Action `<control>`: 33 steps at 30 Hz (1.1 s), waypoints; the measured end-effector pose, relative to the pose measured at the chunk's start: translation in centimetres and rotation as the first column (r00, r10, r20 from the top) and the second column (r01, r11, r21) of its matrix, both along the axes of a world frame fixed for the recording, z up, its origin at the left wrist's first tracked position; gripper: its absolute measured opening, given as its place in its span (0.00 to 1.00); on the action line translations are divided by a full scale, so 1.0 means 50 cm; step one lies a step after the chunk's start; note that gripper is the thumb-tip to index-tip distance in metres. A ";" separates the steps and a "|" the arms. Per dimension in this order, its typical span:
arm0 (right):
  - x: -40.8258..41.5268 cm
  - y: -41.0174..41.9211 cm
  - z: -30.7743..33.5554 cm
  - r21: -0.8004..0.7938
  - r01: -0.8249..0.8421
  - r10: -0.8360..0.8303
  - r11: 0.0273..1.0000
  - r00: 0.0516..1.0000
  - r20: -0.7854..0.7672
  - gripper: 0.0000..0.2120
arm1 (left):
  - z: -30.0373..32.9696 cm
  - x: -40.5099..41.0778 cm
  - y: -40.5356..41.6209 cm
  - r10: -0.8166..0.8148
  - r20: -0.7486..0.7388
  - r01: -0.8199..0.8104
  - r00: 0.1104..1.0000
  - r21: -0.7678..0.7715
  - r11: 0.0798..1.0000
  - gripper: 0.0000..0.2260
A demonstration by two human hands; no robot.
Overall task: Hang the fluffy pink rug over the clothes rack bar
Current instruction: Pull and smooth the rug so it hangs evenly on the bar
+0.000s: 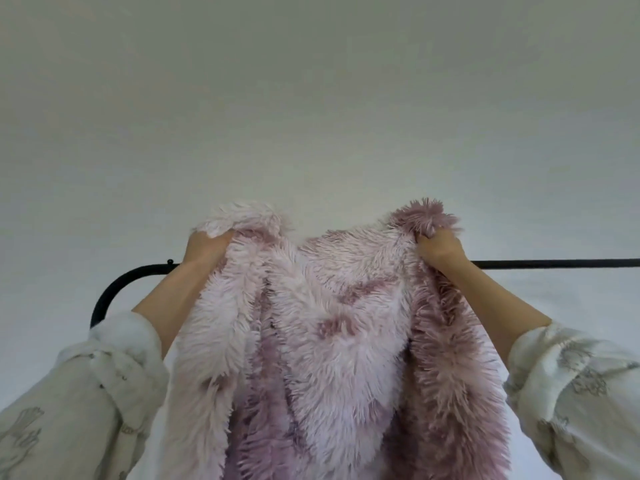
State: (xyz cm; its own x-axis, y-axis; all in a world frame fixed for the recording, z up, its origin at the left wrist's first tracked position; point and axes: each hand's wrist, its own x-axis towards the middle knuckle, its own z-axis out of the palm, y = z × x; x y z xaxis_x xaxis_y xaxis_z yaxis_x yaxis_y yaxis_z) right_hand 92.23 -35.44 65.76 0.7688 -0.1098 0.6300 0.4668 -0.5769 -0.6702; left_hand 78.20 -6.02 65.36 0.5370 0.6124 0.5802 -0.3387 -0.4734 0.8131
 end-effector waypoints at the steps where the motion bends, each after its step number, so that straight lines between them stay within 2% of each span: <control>1: 0.004 0.002 -0.001 -0.029 0.015 -0.015 0.999 1.000 -0.015 0.16 | 0.004 0.004 0.003 -0.006 -0.018 0.006 1.000 -0.004 1.000 0.26; 7: 0.029 -0.015 0.026 -0.099 0.062 -0.059 0.993 0.998 0.026 0.11 | 0.036 0.037 0.018 -0.002 -0.031 0.001 1.000 -0.028 1.000 0.30; 10: 0.040 -0.035 0.031 -0.080 0.114 -0.111 0.990 0.993 0.044 0.14 | 0.033 0.061 0.013 -0.017 -0.023 0.015 1.000 -0.059 0.998 0.31; 14: 0.070 -0.070 0.017 -0.058 0.216 -0.214 0.975 0.976 0.040 0.08 | 0.022 0.088 -0.004 -0.013 -0.014 0.011 1.000 -0.097 0.995 0.31; 16: 0.083 -0.091 0.013 -0.034 0.257 -0.256 0.966 0.966 0.037 0.10 | 0.014 0.097 -0.008 -0.017 -0.021 0.015 1.000 -0.106 0.994 0.30; 19: 0.101 -0.125 0.005 0.004 0.319 -0.319 0.948 0.947 0.024 0.12 | -0.002 0.111 0.012 0.037 -0.030 -0.040 0.999 -0.116 0.992 0.26; 22: 0.117 -0.154 -0.012 0.060 0.354 -0.355 0.933 0.935 -0.006 0.08 | -0.019 0.113 0.017 0.085 -0.034 -0.089 0.996 -0.184 0.979 0.09; 25: 0.129 -0.165 -0.037 0.123 0.360 -0.357 0.925 0.933 -0.045 0.13 | -0.028 0.131 0.007 0.090 -0.013 -0.091 0.996 -0.195 0.977 0.17; 30: 0.147 -0.187 -0.055 0.111 0.336 -0.333 0.935 0.942 -0.042 0.14 | -0.021 0.150 -0.008 0.162 -0.012 -0.162 0.987 -0.156 0.974 0.18; 33: 0.153 -0.221 -0.041 0.160 0.344 -0.339 0.925 0.939 -0.062 0.14 | -0.016 0.152 -0.003 0.205 -0.014 -0.205 0.979 -0.140 0.969 0.18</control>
State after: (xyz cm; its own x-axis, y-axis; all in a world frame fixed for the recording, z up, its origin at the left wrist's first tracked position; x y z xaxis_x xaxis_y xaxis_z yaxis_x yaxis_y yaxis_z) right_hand 99.87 -46.51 63.73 0.6861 -0.4701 0.5552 0.2372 -0.5769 -0.7816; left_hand 85.80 -6.15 64.58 0.3911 0.7845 0.4813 -0.2467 -0.4144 0.8760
